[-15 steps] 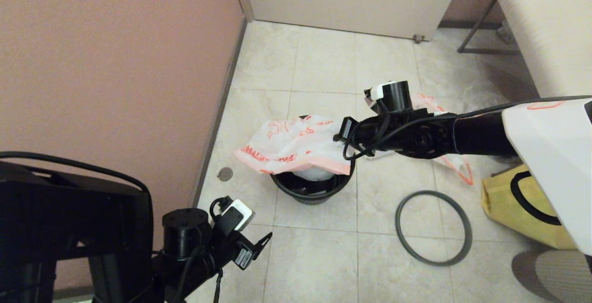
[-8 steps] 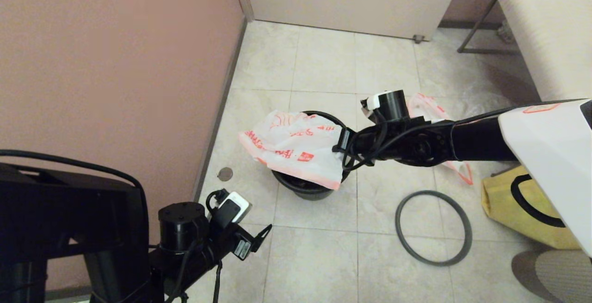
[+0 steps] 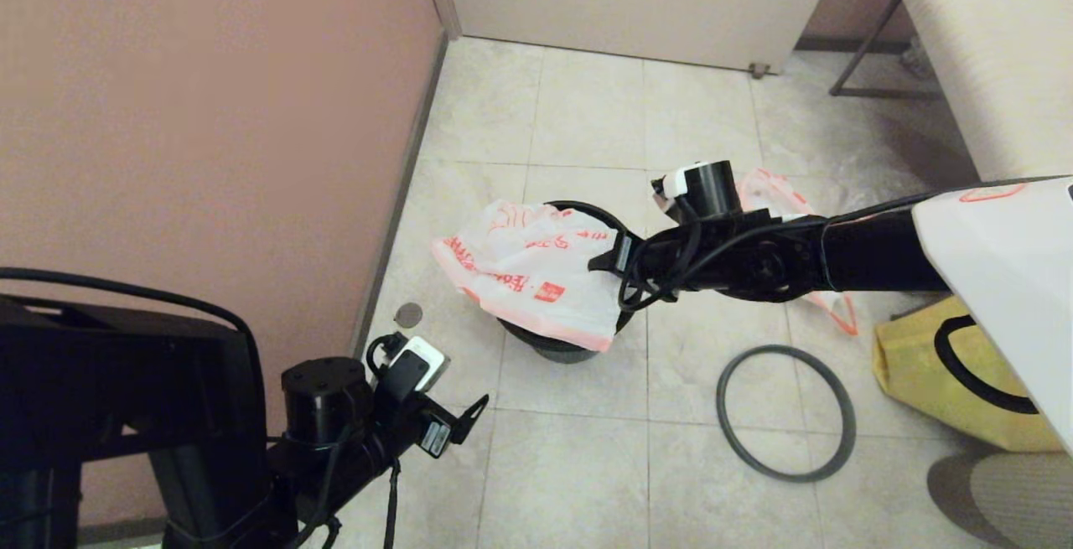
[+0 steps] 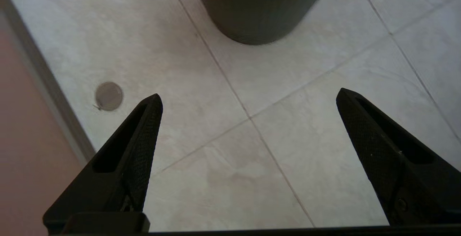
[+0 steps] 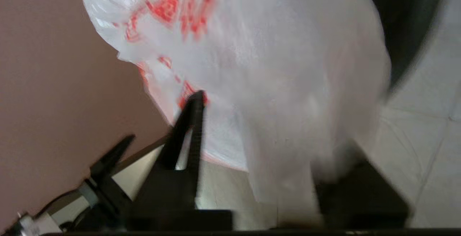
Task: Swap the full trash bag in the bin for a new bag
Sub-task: Put the new garbage bag on the trash can
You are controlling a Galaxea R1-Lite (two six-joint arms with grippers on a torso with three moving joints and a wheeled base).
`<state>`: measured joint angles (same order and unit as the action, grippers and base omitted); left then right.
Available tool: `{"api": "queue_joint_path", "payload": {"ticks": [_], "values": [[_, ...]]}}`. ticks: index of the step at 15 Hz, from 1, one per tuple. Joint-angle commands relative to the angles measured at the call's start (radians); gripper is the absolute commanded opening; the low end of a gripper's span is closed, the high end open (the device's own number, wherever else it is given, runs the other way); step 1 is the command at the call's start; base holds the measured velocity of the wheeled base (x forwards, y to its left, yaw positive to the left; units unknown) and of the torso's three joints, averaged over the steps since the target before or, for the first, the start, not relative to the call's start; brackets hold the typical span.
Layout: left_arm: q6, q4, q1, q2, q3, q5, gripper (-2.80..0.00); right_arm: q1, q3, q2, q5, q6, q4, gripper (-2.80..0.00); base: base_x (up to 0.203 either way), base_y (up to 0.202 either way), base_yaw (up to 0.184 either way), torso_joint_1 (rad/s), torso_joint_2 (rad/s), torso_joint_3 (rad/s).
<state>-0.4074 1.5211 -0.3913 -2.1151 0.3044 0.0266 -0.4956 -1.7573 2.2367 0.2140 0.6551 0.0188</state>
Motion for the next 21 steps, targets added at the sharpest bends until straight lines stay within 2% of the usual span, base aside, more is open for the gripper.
{"api": "queue_joint_path", "payload": {"ticks": [1, 7, 8, 11, 13, 15, 17, 19, 20, 21], "values": [[-0.002, 0.009, 0.011, -0.003, 0.022, 0.000, 0.00, 0.003, 0.036, -0.049, 0.001, 0.006, -0.005, 0.00, 0.000, 0.000, 0.000, 0.000, 0.00, 0.000], [0.012, 0.009, 0.047, 0.002, 0.078, 0.036, 0.00, 0.003, 0.219, -0.132, -0.012, 0.014, -0.091, 0.00, 0.000, 0.000, 0.000, 0.000, 0.00, 0.000], [0.011, 0.009, 0.056, 0.002, 0.079, 0.036, 0.00, 0.003, 0.268, -0.158, -0.014, 0.015, -0.086, -2.80, 0.000, 0.000, 0.000, 0.000, 0.00, 0.000], [0.023, 0.009, 0.074, -0.032, 0.157, 0.034, 0.00, 0.007, 0.443, -0.224, -0.013, 0.015, 0.011, -2.80, 0.000, 0.000, 0.000, 0.000, 0.00, 0.000], [0.109, 0.009, 0.074, -0.059, 0.216, 0.046, 0.00, 0.015, 0.529, -0.235, -0.011, 0.017, 0.116, -2.80, 0.000, 0.000, 0.000, 0.000, 0.00, 0.000], [0.271, -0.050, 0.063, -0.044, 0.232, 0.054, 0.00, 0.028, 0.533, -0.239, -0.008, 0.018, 0.144, -2.80, 0.000, 0.000, 0.000, 0.000, 0.00, 0.000], [0.465, -0.071, 0.045, -0.002, 0.225, 0.044, 0.00, 0.025, 0.507, -0.241, -0.008, 0.017, 0.145, -2.80, 0.000, 0.000, 0.000, 0.000, 0.00, 0.000], [0.642, -0.084, 0.031, 0.048, 0.211, -0.034, 0.00, 0.023, 0.504, -0.246, -0.010, 0.017, 0.145, -2.80, 0.000, 0.000, 0.000, 0.000, 0.00, 0.000], [0.704, -0.088, 0.036, 0.059, 0.210, -0.085, 0.00, 0.025, 0.505, -0.250, -0.010, 0.017, 0.145, -2.80, 0.000, 0.000, 0.000, 0.000, 0.00, 0.000], [0.739, -0.091, 0.049, 0.062, 0.215, -0.131, 0.00, 0.028, 0.506, -0.255, -0.010, 0.018, 0.145, -2.80, 0.000, 0.000, 0.000, 0.000, 0.00, 0.000]]}}
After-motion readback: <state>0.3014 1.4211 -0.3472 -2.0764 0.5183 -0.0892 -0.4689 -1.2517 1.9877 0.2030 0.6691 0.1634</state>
